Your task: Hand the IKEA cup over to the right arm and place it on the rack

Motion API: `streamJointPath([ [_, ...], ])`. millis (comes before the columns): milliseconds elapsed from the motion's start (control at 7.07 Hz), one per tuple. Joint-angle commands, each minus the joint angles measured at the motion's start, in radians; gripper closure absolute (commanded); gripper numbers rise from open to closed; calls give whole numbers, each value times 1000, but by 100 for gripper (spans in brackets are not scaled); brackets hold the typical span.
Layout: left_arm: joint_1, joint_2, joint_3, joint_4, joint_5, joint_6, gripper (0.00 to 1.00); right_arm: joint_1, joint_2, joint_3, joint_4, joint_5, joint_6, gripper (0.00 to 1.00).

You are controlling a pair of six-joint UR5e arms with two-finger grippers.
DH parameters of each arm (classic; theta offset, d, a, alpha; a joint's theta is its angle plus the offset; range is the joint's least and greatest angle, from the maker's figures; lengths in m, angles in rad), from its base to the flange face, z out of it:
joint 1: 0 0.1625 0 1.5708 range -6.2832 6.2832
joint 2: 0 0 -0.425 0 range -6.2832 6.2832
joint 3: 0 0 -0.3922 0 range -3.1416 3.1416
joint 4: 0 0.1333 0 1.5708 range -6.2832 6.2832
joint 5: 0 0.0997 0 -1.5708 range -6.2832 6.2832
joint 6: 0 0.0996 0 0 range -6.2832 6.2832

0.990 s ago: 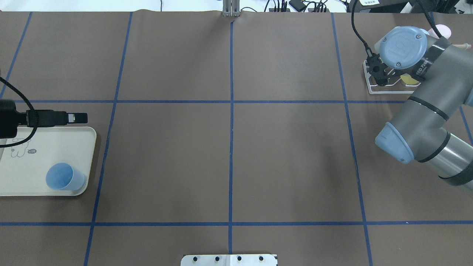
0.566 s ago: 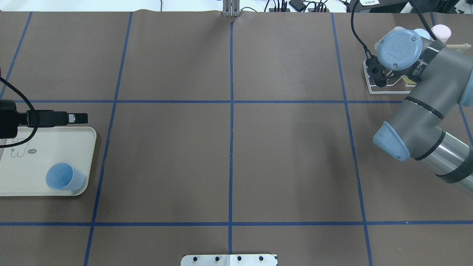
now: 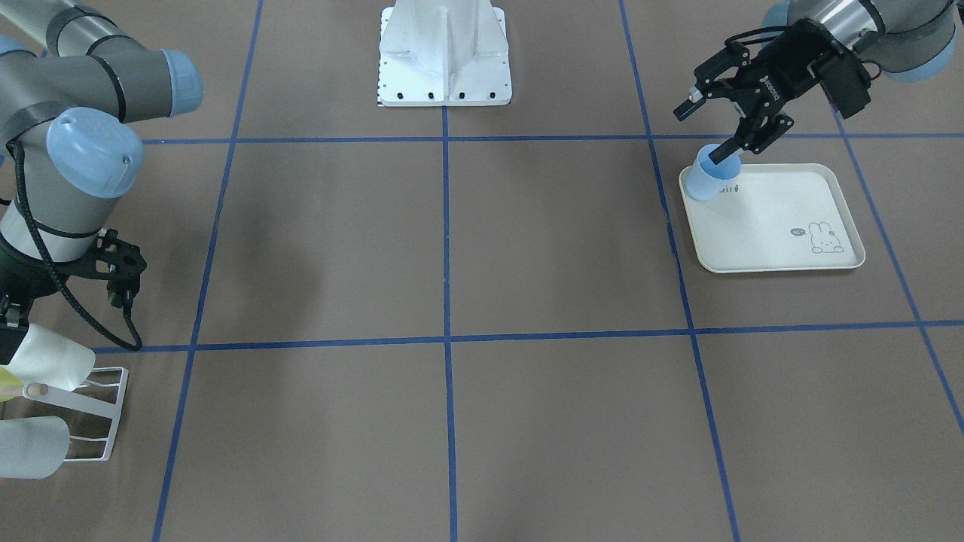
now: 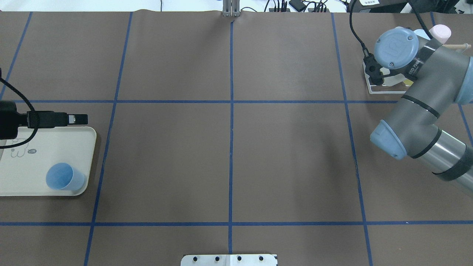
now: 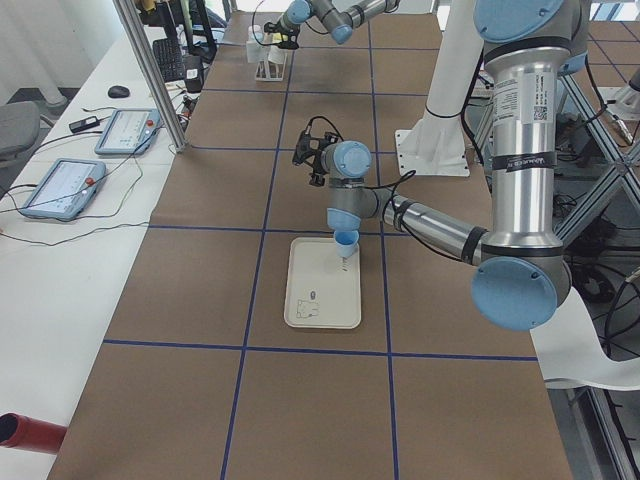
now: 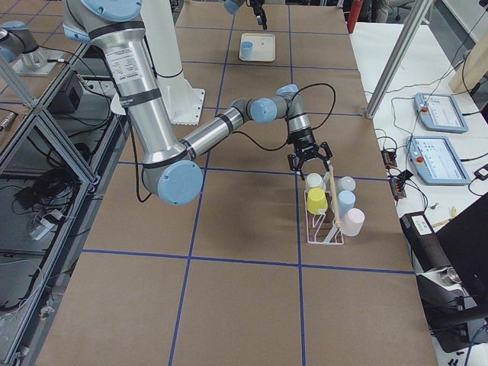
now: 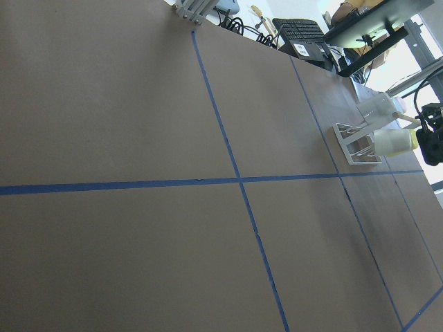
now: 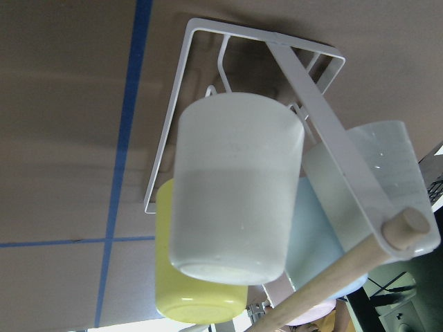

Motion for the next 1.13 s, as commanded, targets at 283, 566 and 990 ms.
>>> streamJointPath([
  [283, -9, 201, 2, 3, 59, 284, 0, -20, 6, 166, 13, 208, 398, 2],
  [566, 17, 321, 6, 3, 196, 382, 0, -43, 5, 200, 101, 370, 642, 1],
  [990, 193, 328, 61, 2, 341, 347, 0, -150, 5, 216, 284, 457, 1039, 1],
])
